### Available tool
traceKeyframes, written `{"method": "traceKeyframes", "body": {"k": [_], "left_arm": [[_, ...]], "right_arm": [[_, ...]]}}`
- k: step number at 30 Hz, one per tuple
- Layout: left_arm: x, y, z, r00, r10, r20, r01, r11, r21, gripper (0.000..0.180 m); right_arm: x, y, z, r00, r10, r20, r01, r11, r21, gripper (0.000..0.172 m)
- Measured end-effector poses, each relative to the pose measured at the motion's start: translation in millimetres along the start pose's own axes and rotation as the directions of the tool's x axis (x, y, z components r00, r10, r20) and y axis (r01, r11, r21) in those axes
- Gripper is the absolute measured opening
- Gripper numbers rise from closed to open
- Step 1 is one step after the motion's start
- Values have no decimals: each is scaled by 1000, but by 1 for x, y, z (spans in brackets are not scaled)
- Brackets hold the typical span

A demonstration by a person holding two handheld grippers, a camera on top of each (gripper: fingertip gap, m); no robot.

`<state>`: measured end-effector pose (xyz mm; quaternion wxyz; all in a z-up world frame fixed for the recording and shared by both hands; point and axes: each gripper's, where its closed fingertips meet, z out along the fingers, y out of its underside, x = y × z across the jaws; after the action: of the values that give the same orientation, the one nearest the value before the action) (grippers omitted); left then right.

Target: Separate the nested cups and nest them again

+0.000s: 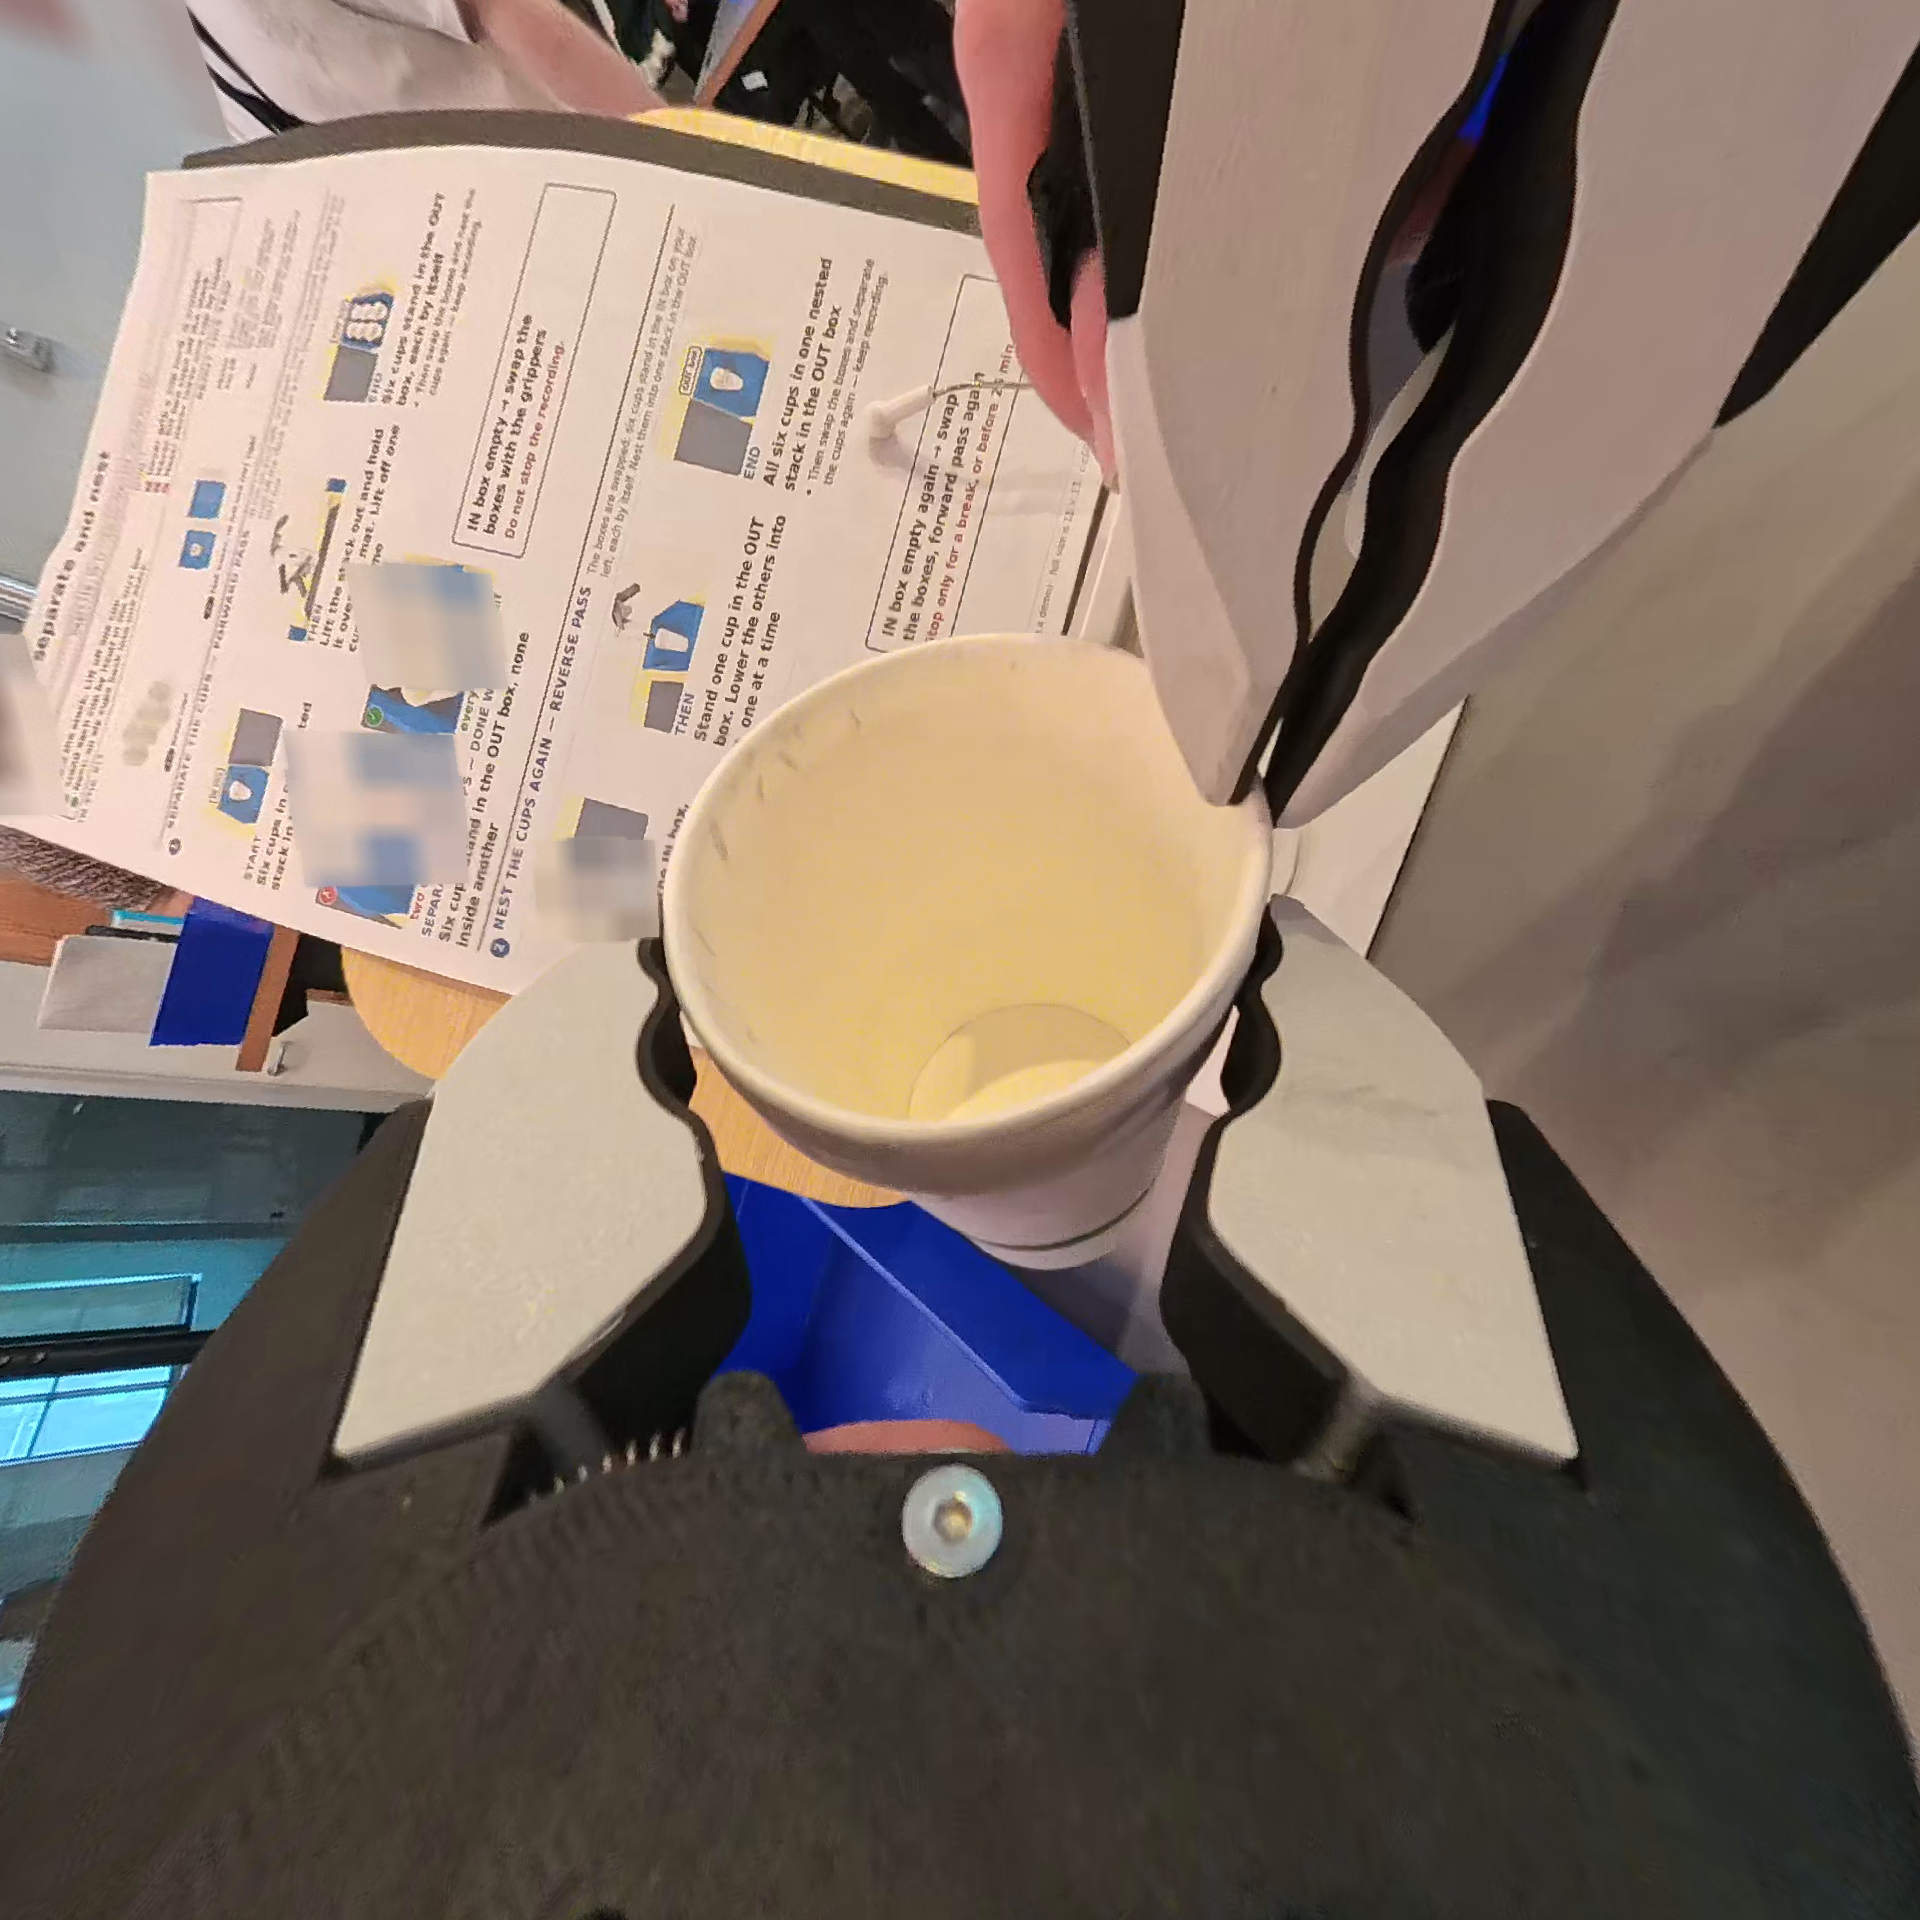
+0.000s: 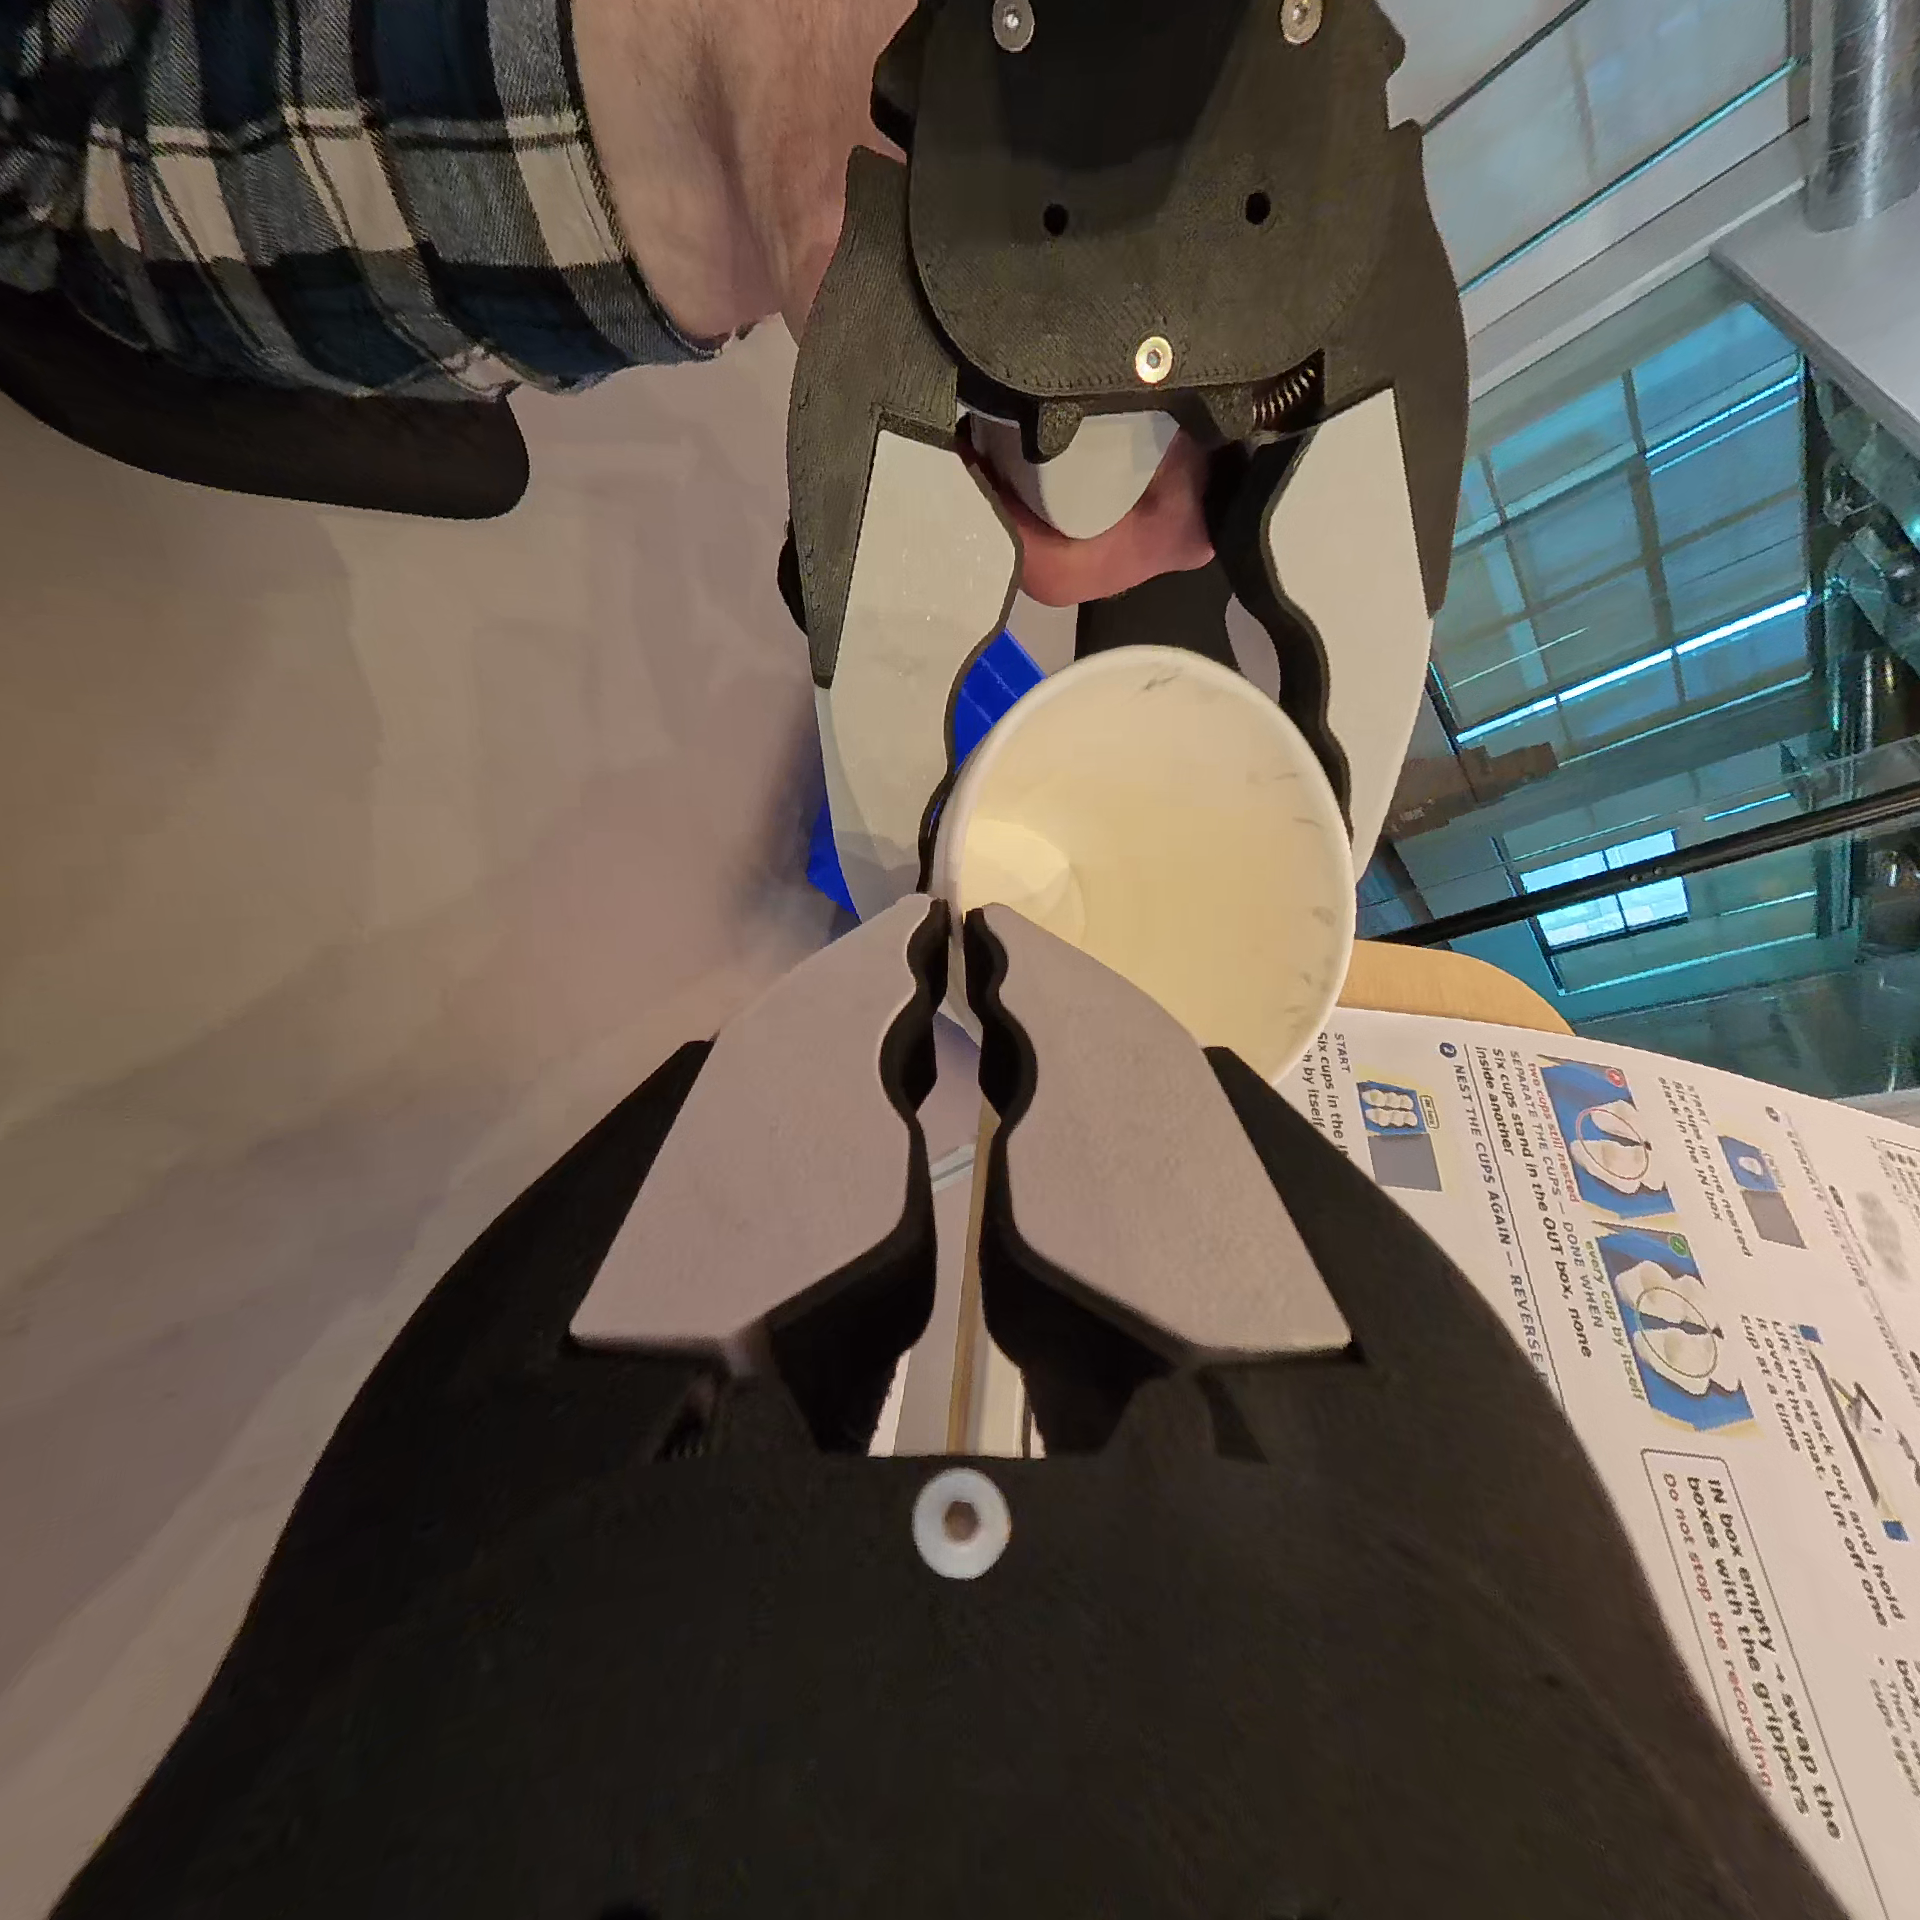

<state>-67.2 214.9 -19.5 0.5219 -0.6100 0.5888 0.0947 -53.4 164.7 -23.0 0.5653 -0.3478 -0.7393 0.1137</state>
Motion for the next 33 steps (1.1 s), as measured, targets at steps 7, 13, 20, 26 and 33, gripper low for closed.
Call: {"method": "traceKeyframes", "body": {"k": [7, 13, 20, 26, 33], "left_arm": [[2, -1, 0, 1000, 8, -9, -8, 1000, 6, 100], [2, -4, -2, 1000, 10, -4, -10, 1000, 15, 100], [3, -6, -3, 1000, -2, -18, 2, 999, 37, 100], [3, -7, -3, 1000, -6, -24, 7, 999, 45, 99], [1, -11, -5, 1000, -19, -24, 21, 997, 78, 99]], "right_arm": [[-2, -3, -2, 1000, -24, 2, 24, 1000, -8, 3], [-2, -5, -5, 999, -36, -7, 36, 999, -8, 3], [-1, -8, -8, 998, -58, -20, 58, 998, -11, 3], [0, -8, -12, 998, -59, -21, 59, 998, -10, 3], [3, -10, -16, 998, -51, -30, 52, 999, 11, 3]]}}
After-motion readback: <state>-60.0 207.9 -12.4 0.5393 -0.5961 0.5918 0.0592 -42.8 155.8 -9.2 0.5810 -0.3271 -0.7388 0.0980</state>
